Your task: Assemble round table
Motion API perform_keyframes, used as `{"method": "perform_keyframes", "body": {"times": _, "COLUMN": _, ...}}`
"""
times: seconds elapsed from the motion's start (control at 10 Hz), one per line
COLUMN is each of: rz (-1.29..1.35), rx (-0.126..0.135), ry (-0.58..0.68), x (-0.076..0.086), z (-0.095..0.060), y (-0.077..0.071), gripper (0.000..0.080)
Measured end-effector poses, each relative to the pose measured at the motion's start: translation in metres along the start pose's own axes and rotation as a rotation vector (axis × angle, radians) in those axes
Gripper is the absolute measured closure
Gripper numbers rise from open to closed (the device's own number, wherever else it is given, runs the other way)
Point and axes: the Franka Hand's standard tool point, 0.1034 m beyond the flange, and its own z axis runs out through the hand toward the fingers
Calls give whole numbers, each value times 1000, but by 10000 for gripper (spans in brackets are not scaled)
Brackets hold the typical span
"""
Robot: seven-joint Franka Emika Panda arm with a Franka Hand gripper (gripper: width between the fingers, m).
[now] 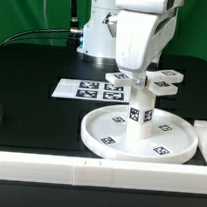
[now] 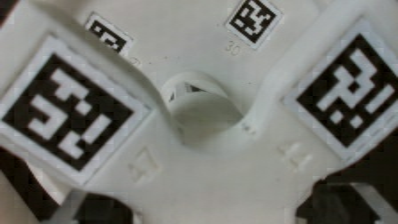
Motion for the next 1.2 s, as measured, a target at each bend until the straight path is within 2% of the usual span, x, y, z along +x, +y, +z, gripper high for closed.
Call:
{"method": "perform_keyframes", "body": {"times": 0.1, "rz": 19, "rx": 0, "ry": 0, "x": 0, "z": 0, "y": 0, "gripper": 359}}
{"method": "perform_keyframes", "body": {"times": 0.5, "rz": 190, "rx": 1, "ry": 2, "x": 0, "z": 0, "y": 0, "gripper": 359}}
{"method": "perform_keyframes", "body": {"times": 0.9, "rz": 739, "rx": 41, "ry": 36, "x": -3, "z": 1, "y": 0, "gripper": 357}}
{"method": "perform_keyframes", "body": {"times": 1.1, "rz": 1005, "rx": 74, "ry": 56, "x": -1, "z": 0, "y": 0, "gripper": 357}}
{"method": "perform_keyframes", "body": {"times": 1.2, "rz": 1096, "rx": 75, "ry": 59, "x": -1, "z": 0, "y": 0, "gripper": 357}}
